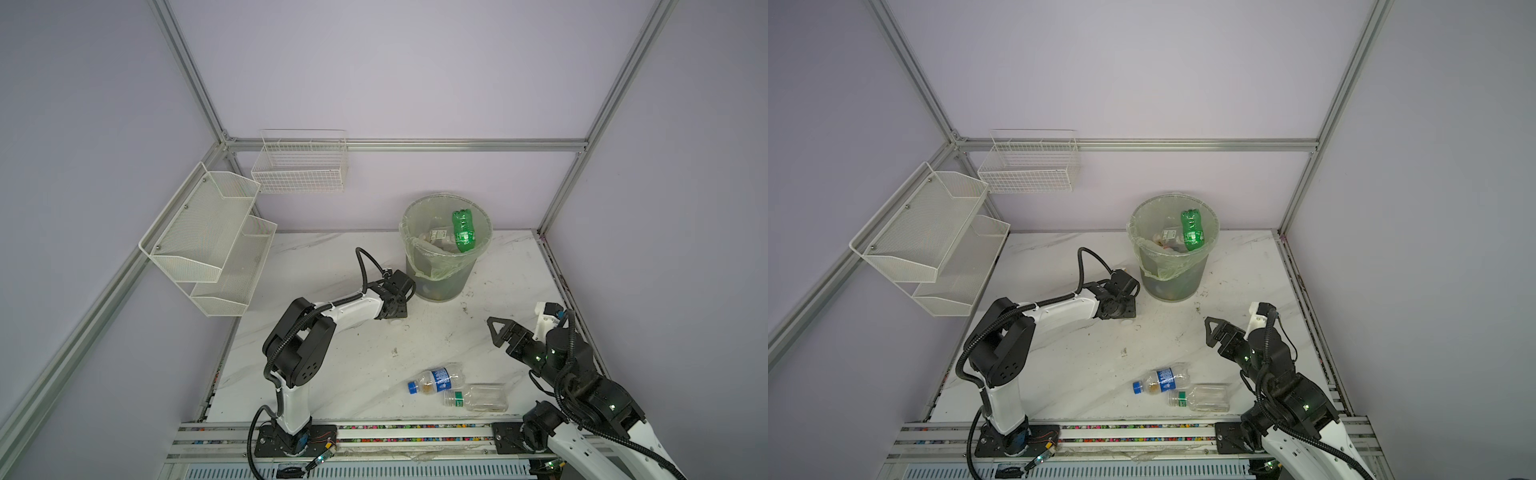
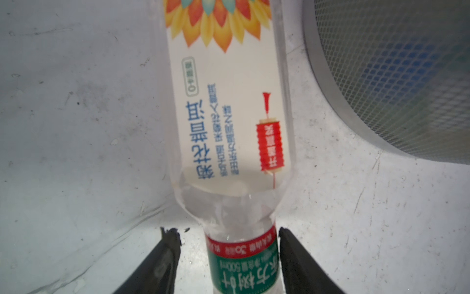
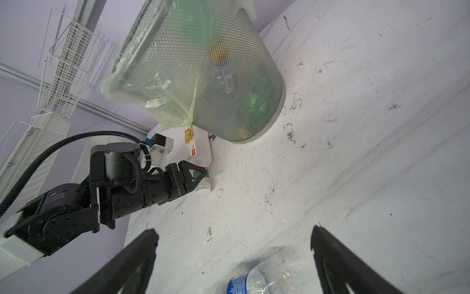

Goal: Throw the plastic bottles in the bin
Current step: Pick up the plastic bottle from the center of the table.

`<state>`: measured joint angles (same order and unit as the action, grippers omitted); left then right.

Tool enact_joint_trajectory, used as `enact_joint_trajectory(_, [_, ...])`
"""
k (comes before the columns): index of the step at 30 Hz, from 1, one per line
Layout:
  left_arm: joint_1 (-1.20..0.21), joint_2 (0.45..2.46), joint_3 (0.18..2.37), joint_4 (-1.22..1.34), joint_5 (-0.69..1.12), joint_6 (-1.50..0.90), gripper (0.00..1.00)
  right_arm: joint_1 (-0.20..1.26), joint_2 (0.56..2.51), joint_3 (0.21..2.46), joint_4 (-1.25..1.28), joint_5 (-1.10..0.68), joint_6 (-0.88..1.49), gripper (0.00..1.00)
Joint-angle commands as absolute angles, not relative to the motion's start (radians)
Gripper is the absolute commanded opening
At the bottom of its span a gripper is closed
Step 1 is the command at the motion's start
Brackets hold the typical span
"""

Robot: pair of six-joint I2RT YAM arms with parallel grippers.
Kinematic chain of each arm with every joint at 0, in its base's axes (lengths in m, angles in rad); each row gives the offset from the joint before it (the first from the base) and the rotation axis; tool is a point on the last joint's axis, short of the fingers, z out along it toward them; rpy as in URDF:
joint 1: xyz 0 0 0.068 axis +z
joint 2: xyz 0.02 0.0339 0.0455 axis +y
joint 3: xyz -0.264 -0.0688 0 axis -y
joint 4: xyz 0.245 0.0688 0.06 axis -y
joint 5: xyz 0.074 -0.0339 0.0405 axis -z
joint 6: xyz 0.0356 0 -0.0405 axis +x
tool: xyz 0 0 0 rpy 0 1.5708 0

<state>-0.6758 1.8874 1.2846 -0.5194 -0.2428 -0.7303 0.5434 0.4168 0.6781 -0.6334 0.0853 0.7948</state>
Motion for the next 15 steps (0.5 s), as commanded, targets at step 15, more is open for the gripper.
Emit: enact_joint_trajectory(15, [-0.679, 1.939, 1.393, -0.507, -0.297, -0.723, 0.58, 0.542, 0.402, 0.716, -0.679, 0.094, 0.789, 0.97])
